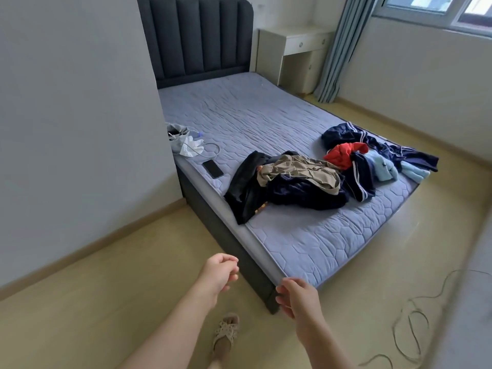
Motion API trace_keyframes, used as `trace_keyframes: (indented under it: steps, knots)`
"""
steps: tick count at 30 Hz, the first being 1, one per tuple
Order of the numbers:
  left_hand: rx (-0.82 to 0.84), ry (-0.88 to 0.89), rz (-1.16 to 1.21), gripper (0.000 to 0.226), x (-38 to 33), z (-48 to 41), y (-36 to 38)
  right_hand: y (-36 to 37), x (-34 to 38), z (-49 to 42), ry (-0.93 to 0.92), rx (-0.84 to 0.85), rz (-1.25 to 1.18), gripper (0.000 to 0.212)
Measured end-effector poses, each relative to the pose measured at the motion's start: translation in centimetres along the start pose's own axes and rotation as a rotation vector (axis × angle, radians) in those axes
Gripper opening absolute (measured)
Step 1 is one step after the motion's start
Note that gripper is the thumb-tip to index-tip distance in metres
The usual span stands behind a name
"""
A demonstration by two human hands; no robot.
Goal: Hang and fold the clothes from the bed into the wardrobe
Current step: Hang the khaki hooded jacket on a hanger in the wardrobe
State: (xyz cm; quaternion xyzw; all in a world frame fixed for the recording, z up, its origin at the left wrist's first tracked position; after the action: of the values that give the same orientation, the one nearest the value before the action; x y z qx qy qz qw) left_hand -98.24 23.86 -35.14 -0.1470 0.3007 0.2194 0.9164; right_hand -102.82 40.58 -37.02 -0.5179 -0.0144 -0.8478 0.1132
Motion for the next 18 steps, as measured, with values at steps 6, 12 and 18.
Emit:
trace_keyframes:
  steps: [6,12,18]
  knots:
    - [0.009,-0.010,-0.017,0.021,-9.6,-8.2,2.9,0.1,6.5,-11.5,-0.059,-0.091,0.014,0.016]
    - [0.055,0.000,-0.121,0.021,-19.4,-15.1,6.7,-0.1,11.8,-21.9,-0.054,-0.088,0.047,0.011]
    - [0.099,-0.028,-0.232,0.019,-25.6,-20.3,13.0,-3.9,13.3,-29.9,0.018,-0.163,0.018,0.014]
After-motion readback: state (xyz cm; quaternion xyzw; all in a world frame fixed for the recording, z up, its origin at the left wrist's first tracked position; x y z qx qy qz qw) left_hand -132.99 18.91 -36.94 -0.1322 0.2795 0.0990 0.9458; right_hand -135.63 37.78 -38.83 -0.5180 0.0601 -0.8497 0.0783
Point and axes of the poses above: each hand's wrist, its own z-axis away from the middle knuckle, its own y-axis out of the palm, x = y × z, the point moved 2 cm from there along -z, towards the middle knuckle, and after that the axes turned 12 degrees about -y, right-handed, at the moved point
